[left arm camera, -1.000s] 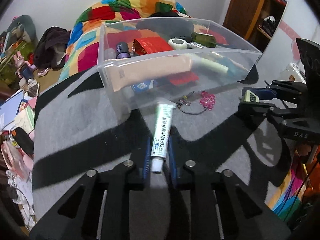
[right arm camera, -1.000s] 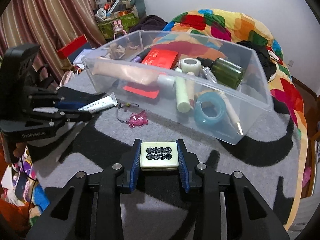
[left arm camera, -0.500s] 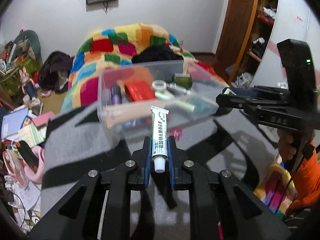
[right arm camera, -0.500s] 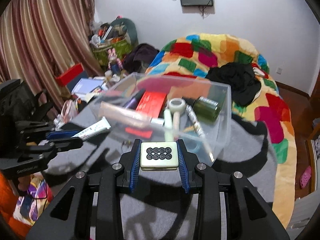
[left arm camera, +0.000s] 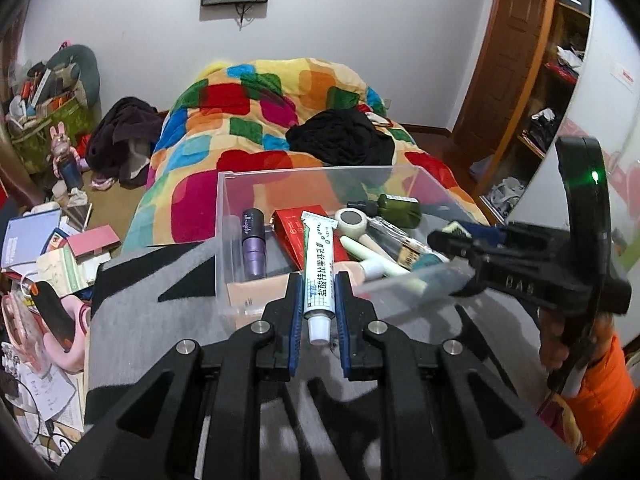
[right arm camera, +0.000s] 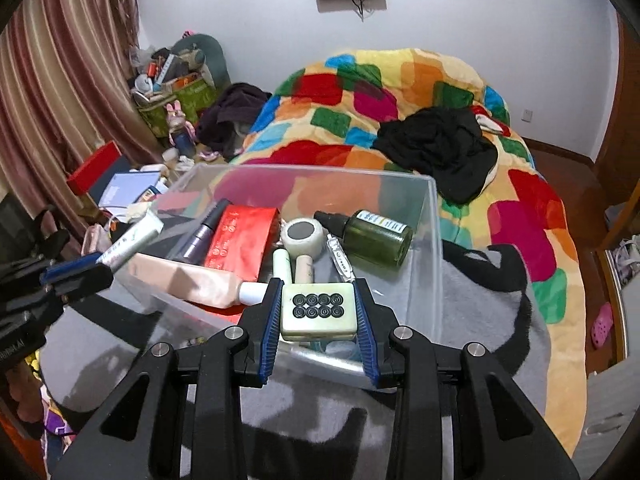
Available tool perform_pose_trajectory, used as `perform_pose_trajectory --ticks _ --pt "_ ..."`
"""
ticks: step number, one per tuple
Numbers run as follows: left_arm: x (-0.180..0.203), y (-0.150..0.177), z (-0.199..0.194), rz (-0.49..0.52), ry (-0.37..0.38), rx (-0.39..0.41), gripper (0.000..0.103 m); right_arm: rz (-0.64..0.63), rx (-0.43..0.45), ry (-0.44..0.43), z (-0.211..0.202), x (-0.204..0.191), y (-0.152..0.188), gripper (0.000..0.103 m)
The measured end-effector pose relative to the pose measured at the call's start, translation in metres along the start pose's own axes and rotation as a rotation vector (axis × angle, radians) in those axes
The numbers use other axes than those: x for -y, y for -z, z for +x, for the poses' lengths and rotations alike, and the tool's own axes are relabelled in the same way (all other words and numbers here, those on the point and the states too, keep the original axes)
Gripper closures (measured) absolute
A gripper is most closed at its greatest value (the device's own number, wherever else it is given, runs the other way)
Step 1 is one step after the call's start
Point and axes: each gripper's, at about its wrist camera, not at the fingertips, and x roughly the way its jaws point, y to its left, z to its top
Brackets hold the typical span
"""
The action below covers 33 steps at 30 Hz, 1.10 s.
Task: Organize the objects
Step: 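Carry the ointment tube and dotted block over the box and open the right tool, then grasp the pink charm with the right tool while the left tool releases the ointment tube into the box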
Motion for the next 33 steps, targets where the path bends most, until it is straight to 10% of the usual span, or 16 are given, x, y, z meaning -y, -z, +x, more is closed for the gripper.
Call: perform_pose_trajectory --ticks 19,33 --pt "-0.020 -0.010 0.041 -0.074 -0.018 -0.079 0.088 -0.147 0.031 -0.114 -0.040 -0.041 0.028 0.071" --pt "-0.005 -0.005 0.022 -0.016 -0.019 -0.031 0.080 -0.228 -0.156 -0.081 0.031 -0.070 0.052 0.071"
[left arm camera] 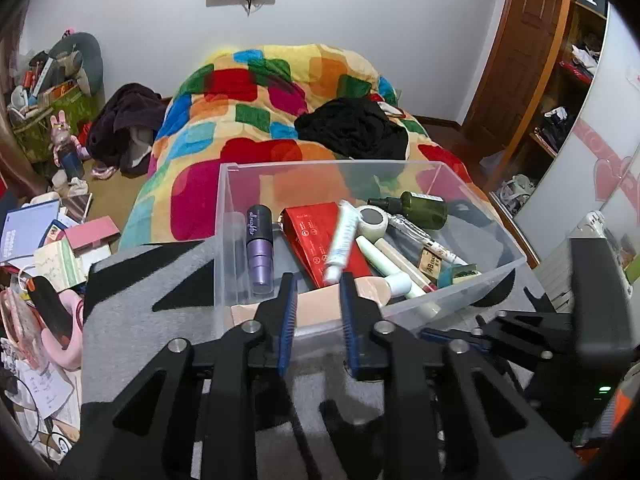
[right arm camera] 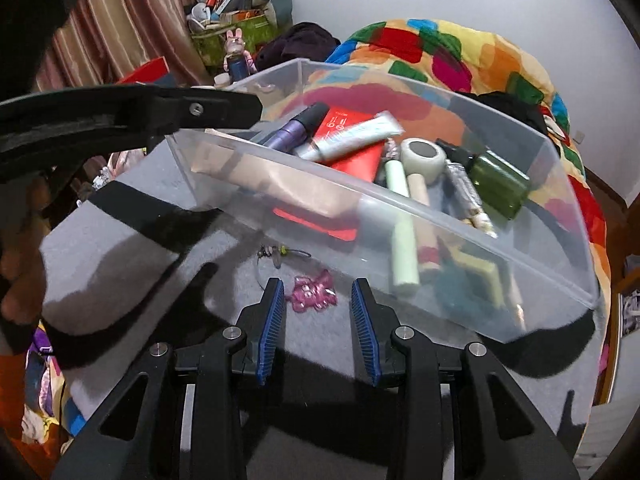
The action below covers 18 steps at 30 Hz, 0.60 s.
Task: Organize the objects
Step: 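Grasp the pink charm with the right tool while the left tool releases the ointment tube into the box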
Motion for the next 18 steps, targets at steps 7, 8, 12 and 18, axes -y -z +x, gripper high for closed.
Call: perform_pose_trajectory --ticks 7,8,12,18 --pt "-0.002 0.008 -0.011 -0.011 0.016 0.033 0.072 -0.011 -0.012 0.015 0.010 -0.003 0.002 0.072" --pt "-0.002 0.010 -0.012 -0.013 0.013 0.038 0.071 -0.009 -0.011 0.008 0.009 -0.002 0.002 0.077" --pt "-0.002 0.014 -0.019 -0.016 0.013 0.054 0.064 -0.018 -0.003 0.008 0.006 -0.005 0.004 0.079" --pt "-0.001 0.017 -0.037 -0.017 -0.015 0.116 0.050 -0.021 0.061 -0.026 -0.019 -0.009 0.003 0.079"
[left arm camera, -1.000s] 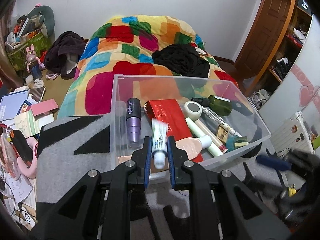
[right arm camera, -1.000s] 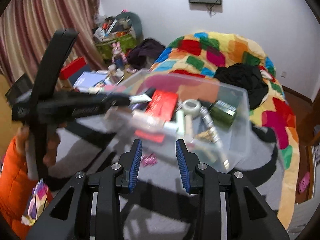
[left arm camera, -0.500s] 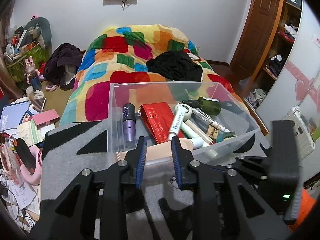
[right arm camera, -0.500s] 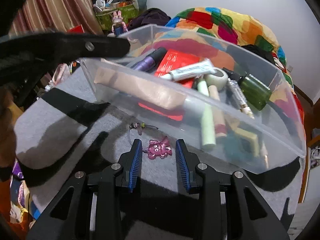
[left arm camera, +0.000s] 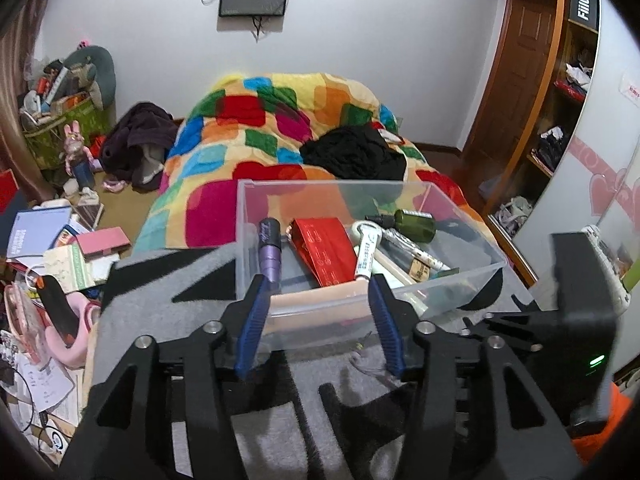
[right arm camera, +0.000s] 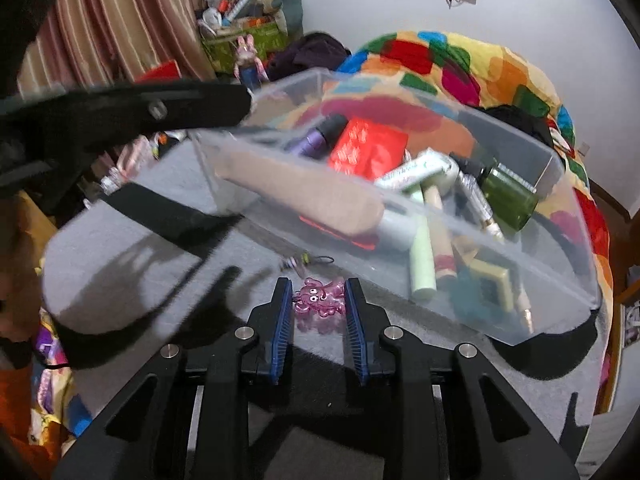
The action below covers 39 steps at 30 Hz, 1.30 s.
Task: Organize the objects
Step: 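Grasp the pink charm with the right tool while the left tool releases the ointment tube into the box, then lower the pink charm into the box and open the right tool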
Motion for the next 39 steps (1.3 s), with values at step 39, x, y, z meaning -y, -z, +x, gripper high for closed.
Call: perform_pose_trajectory --ticks 39 --pt "0.031 0.023 -0.017 0.004 -0.041 0.075 0.008 0.200 0.099 0.102 -0.034 0.073 -0.027 0.071"
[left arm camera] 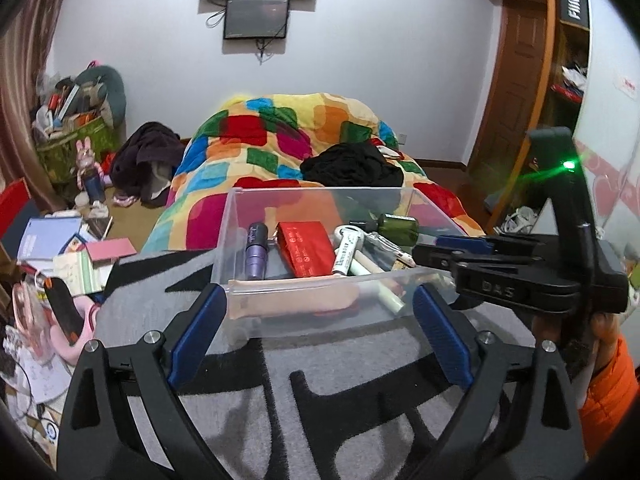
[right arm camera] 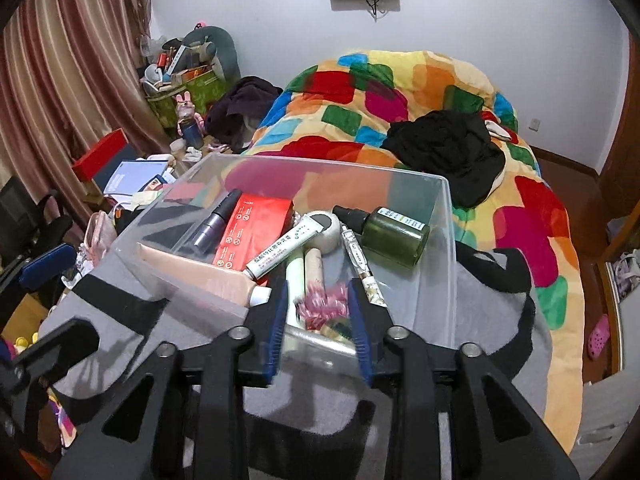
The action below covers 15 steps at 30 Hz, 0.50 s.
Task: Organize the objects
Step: 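Lower the pink charm into the box and open the right tool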
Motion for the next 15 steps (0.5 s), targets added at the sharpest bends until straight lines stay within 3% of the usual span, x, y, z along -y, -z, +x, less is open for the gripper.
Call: perform_pose_trajectory --ticks 2,9,15 --pt "-0.002 0.000 -0.001 -0.011 -0.011 0.003 0.008 0.015 0.006 -0.024 -0.005 0.002 0.002 0.064" --pt "-0.003 0.001 -0.006 -0.022 -0.034 0.018 0.008 0.011 0.050 -0.056 -0.032 -0.004 0.014 0.062" --pt "-0.001 0.003 -0.008 -0.023 -0.043 0.025 0.008 -0.001 0.108 -0.048 -0.055 -0.012 0.028 0.047"
